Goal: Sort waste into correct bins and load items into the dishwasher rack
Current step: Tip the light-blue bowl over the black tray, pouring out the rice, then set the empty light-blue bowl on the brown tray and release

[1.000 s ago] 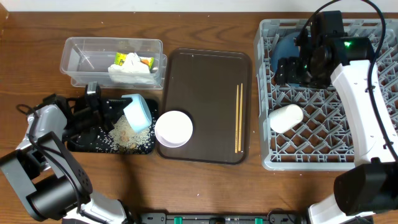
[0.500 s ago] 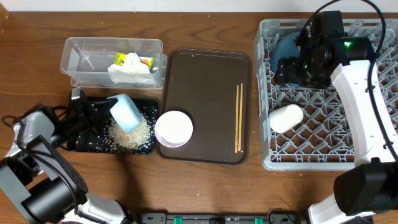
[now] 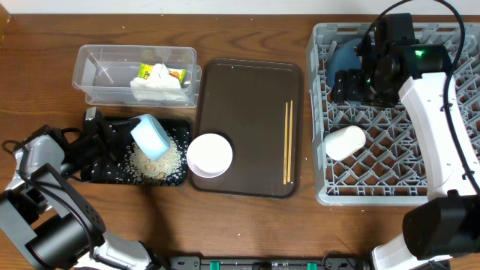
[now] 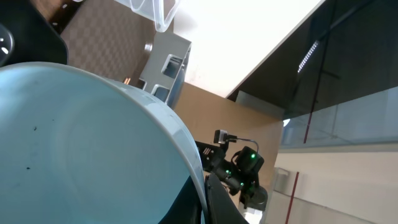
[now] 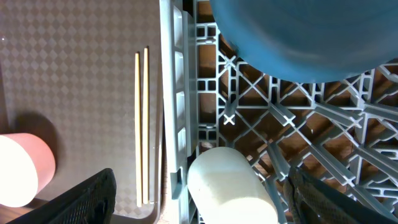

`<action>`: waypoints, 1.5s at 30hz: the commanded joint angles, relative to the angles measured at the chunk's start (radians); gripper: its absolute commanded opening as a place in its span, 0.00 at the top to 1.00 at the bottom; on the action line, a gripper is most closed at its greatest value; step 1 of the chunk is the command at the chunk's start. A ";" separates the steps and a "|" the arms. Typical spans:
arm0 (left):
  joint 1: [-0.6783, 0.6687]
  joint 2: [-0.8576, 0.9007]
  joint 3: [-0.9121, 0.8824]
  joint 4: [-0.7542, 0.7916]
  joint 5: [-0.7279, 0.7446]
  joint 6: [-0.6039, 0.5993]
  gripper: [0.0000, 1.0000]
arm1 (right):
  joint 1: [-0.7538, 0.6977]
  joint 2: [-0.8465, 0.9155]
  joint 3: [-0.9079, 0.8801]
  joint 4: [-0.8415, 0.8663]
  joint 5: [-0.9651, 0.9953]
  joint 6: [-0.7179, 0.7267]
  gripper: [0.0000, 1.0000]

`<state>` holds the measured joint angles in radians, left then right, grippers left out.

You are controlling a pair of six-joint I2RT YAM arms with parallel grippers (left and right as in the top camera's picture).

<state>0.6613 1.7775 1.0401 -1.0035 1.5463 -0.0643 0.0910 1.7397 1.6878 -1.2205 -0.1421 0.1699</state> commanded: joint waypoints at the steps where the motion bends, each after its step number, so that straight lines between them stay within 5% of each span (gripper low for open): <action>1: 0.006 0.006 -0.002 -0.010 0.027 -0.024 0.94 | 0.002 -0.025 0.014 -0.003 -0.004 -0.023 0.15; 7: 0.021 0.006 -0.002 0.125 0.027 -0.024 0.94 | 0.002 -0.025 0.014 -0.003 -0.004 -0.023 0.15; 13: -0.020 -0.037 -0.002 0.004 0.026 0.083 0.94 | 0.002 -0.025 0.014 -0.001 0.003 -0.022 0.15; 19: -0.154 -0.175 0.045 0.060 -0.057 0.109 0.94 | 0.002 -0.025 0.014 0.001 0.003 -0.022 0.15; 28: -0.505 -0.417 0.118 0.345 -0.641 -0.171 0.94 | 0.002 -0.025 0.014 0.000 0.003 -0.021 0.15; 36: -1.019 -0.375 0.117 0.501 -1.436 -0.212 0.94 | 0.002 -0.025 0.014 0.000 0.003 -0.022 0.16; 40: -1.188 -0.252 0.117 0.569 -1.633 -0.173 0.94 | 0.002 -0.025 0.014 0.000 0.003 -0.022 0.15; 45: -1.250 -0.124 0.117 0.599 -1.669 -0.174 0.94 | 0.002 -0.025 0.014 -0.007 0.003 -0.022 0.15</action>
<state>-0.5758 1.6054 1.1469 -0.4141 0.0143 -0.2501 0.0910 1.7397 1.6878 -1.2247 -0.1410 0.1635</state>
